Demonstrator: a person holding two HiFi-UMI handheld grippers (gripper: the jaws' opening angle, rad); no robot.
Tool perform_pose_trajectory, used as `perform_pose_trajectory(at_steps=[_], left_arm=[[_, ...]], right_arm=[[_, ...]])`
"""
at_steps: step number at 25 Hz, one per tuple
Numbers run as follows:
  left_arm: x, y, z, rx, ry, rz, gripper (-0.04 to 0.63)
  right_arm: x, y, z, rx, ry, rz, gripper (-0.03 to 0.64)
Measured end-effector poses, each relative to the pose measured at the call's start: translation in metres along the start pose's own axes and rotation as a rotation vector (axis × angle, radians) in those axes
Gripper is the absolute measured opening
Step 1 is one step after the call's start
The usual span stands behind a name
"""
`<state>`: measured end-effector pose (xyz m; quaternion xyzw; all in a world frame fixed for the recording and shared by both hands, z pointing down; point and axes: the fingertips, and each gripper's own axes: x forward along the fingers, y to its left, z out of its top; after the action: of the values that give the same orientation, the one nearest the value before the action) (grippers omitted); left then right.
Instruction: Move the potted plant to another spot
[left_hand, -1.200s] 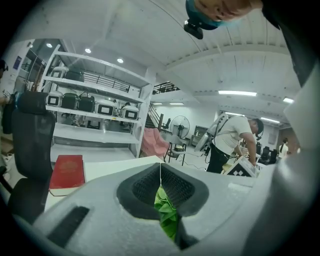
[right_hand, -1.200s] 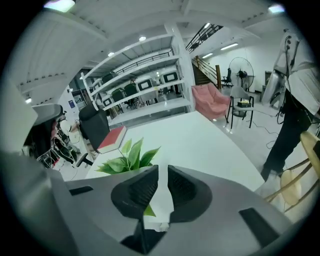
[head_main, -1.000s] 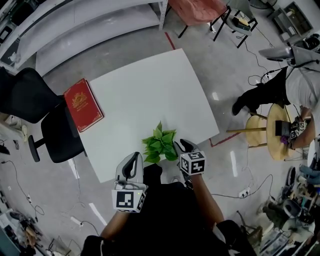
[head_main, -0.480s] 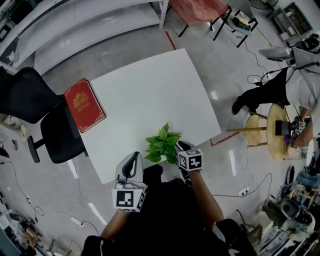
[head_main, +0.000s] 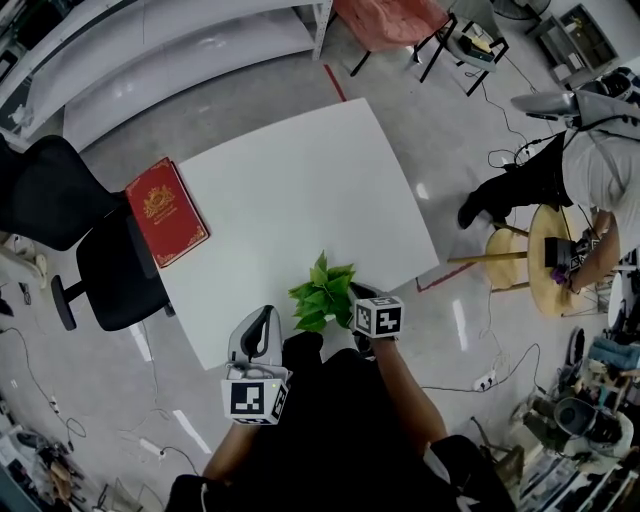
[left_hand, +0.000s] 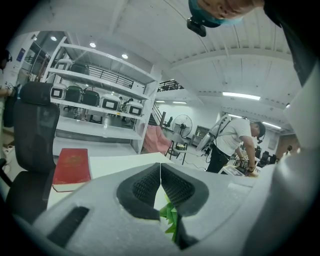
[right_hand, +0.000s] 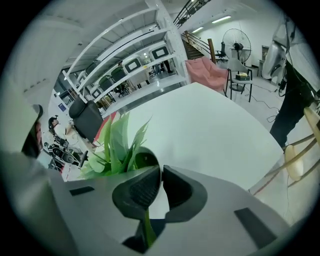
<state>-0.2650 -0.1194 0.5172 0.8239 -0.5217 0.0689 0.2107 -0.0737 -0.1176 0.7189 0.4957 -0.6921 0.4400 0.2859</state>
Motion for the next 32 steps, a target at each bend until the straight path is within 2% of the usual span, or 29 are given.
perform_pose_trajectory(at_steps=[8,17,21,27,32], left_arm=[[-0.002,0.0,-0.01,-0.002,0.01,-0.019,0.017],[0.0,-0.027,-0.009,0.033,0.015,-0.072,0.018],[0.004,-0.033,-0.009,0.044,0.005,-0.069,0.018],[0.015,-0.057,-0.007,0.046,-0.014,-0.057,0.018],[0.031,-0.09,-0.001,0.055,-0.027,-0.044,0.018]], right_arm=[[-0.012,-0.004,-0.008,0.011,0.002,-0.014,0.029],[-0.042,-0.018,-0.013,0.076,-0.045,-0.008,0.029],[-0.05,-0.025,-0.01,0.082,-0.066,0.005,0.029],[-0.067,-0.05,-0.005,0.08,-0.081,0.019,0.029],[-0.084,-0.088,0.006,0.088,-0.098,0.031,0.029]])
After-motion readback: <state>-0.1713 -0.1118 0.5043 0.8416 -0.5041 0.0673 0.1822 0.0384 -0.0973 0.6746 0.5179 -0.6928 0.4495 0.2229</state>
